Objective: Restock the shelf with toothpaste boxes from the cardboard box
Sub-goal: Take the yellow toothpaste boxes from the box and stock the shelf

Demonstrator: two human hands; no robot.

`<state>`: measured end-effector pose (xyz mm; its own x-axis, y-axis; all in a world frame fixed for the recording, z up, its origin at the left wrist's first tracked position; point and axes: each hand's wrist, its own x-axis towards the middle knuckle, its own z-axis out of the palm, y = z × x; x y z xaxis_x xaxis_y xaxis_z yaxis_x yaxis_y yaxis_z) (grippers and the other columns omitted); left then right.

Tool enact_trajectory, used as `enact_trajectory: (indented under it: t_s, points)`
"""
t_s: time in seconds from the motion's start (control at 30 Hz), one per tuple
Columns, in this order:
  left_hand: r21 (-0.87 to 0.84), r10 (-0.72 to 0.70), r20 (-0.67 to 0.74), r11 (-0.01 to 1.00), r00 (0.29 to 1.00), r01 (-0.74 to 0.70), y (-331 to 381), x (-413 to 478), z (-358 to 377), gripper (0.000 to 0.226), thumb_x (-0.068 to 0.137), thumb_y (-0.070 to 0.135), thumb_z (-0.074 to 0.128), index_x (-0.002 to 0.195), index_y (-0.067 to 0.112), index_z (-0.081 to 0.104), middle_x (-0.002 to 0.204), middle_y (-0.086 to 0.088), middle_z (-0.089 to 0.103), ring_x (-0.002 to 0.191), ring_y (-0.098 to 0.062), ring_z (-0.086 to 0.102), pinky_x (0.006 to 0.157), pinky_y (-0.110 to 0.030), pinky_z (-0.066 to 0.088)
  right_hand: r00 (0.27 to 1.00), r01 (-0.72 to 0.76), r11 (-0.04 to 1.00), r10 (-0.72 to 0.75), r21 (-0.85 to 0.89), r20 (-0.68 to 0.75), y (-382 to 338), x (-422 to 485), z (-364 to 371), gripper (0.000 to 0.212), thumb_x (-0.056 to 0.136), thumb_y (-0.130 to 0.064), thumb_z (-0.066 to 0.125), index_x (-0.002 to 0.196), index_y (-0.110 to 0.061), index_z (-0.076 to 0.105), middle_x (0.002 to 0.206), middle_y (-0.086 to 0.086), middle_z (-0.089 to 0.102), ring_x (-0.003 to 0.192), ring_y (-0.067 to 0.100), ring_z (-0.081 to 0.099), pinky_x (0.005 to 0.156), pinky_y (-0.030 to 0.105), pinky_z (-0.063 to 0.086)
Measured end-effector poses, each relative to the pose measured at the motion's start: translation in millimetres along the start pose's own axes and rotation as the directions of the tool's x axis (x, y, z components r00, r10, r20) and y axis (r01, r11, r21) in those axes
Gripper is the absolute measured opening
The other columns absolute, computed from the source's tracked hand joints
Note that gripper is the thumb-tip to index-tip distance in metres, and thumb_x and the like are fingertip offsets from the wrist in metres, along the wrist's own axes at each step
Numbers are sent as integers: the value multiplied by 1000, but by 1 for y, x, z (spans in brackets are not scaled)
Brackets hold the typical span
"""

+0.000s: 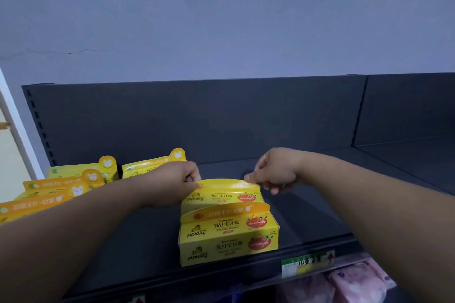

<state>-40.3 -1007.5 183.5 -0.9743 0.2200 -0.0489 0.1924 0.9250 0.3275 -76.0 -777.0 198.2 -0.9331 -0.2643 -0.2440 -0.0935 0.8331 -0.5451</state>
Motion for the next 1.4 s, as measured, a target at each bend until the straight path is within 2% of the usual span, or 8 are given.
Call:
enact_trajectory:
  t_s: [0.13,0.33,0.43,0.53,0.8,1.13,1.27,1.4]
  points:
    - [14,-2,54,1000,999,2,-1,-2,0,10,97,34,49,95,27,56,95,6,62,80,-6,54,68,-21,44,998,17,1000,-17,-2,-61,-2,-3,3,30,91,-45,63,89,-16,64,75,2,62,59,14,58,51,23,47]
    - [62,27,118,997,993,-35,4,0,-1,18,97,45,46,93,29,54,89,11,55,77,-4,51,64,-22,39,986,-14,999,7,-43,-166,-5,-12,7,35,89,-49,64,101,-16,68,99,10,72,92,29,70,76,36,58]
    - [58,83,71,995,994,-87,9,2,1,19,96,47,47,100,30,56,98,12,59,87,-4,56,71,-22,47,970,-33,999,24,-33,-241,-5,-21,10,35,87,-49,65,101,-17,69,100,5,69,96,31,69,82,41,59]
    - [66,140,2,988,990,-140,19,3,1,20,94,47,50,104,31,58,103,13,60,94,-5,58,84,-29,52,950,-40,999,32,-18,-310,2,-32,11,37,88,-47,66,104,-14,70,109,4,70,100,25,66,86,37,57]
    - [119,247,-112,965,963,-234,70,-1,10,24,90,51,55,104,32,59,107,12,62,98,-11,57,87,-30,48,900,-129,990,97,-47,-426,42,-78,-1,32,84,-52,68,97,-23,68,98,-4,69,95,15,63,83,27,51]
    - [112,461,-80,885,884,-452,234,-18,70,39,89,49,58,117,23,57,122,5,60,112,-14,56,89,-22,40,822,-292,956,261,19,-506,160,-219,-34,39,85,-51,67,112,-22,66,112,-3,67,103,17,61,88,29,50]
    - [91,547,-52,836,836,-541,327,-38,114,37,88,50,59,114,25,57,118,4,60,107,-16,56,88,-25,44,763,-391,918,366,69,-533,230,-300,-48,38,85,-52,67,110,-23,66,109,-2,68,92,16,62,80,28,52]
    - [56,630,-13,776,777,-628,414,-60,163,38,88,49,60,118,26,53,122,2,57,104,-14,53,87,-27,43,687,-502,858,473,111,-552,293,-385,-52,51,87,-52,65,128,-22,59,121,-2,62,101,17,58,82,27,47]
